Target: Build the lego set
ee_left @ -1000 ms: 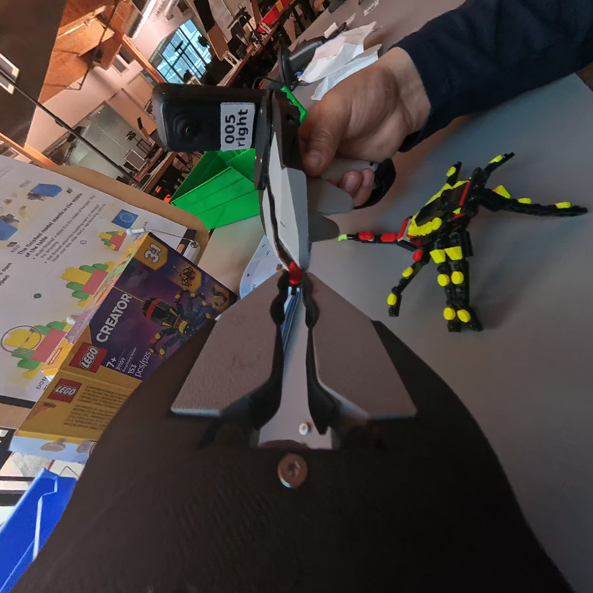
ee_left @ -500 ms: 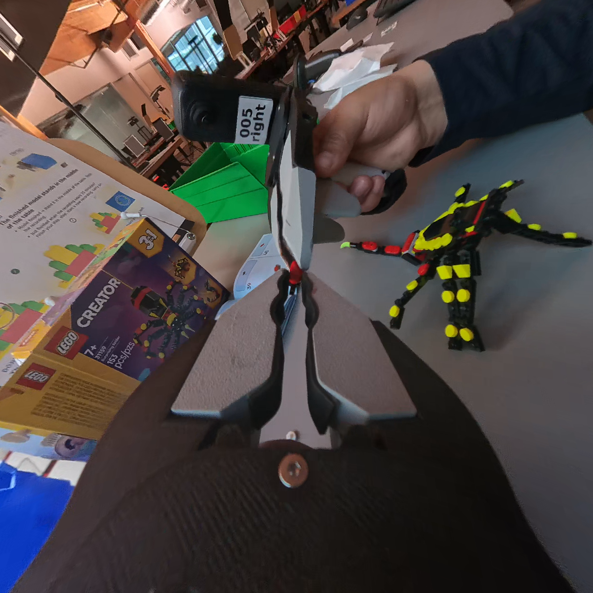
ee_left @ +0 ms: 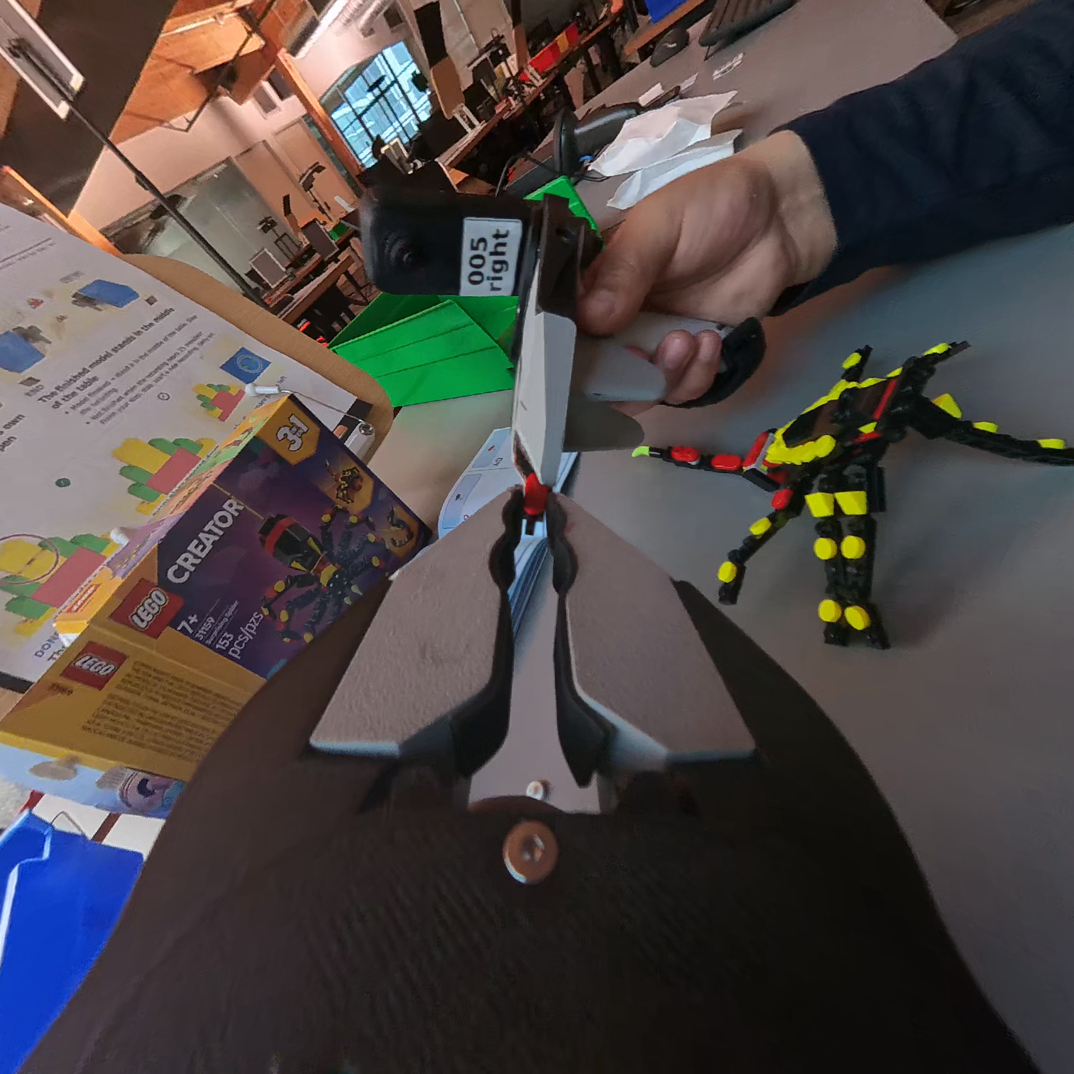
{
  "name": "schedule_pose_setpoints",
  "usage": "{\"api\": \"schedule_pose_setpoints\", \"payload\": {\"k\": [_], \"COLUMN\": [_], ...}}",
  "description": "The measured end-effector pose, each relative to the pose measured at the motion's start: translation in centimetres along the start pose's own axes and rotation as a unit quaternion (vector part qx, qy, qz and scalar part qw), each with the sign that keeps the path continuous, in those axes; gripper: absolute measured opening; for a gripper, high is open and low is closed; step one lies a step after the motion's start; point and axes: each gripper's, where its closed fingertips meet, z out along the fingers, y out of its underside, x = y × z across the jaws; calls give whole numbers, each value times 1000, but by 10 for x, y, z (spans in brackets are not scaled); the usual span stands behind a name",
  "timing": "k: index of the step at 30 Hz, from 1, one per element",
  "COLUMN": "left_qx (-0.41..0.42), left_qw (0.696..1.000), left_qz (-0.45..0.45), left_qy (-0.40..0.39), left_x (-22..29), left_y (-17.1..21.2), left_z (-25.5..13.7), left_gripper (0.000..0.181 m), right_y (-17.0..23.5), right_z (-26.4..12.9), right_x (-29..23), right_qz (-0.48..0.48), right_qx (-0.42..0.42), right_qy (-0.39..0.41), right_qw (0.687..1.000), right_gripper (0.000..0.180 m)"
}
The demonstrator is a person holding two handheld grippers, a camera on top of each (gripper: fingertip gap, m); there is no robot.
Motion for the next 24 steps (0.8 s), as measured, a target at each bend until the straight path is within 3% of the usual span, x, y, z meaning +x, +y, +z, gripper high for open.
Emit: {"api": "schedule_pose_setpoints", "payload": {"k": [7, 11, 24], "left_qx": [0, 0, -10], "left_qw": [998, 999, 999], "left_qz": [-53, -38, -36], "left_qy": [-22, -27, 15], "left_x": [-11, -12, -5], "left_y": [3, 4, 11], "left_z": [3, 2, 1], "left_gripper": [6, 6, 6], "right_y": [-10, -13, -7], "right_z": [-1, -1, 2], "right_x": [6, 8, 10], "right_qz": [18, 44, 67], "right_qx": [49, 65, 48], "right_qy": [6, -9, -15], "right_qw": [999, 997, 997], "right_gripper": [3, 3, 4]}}
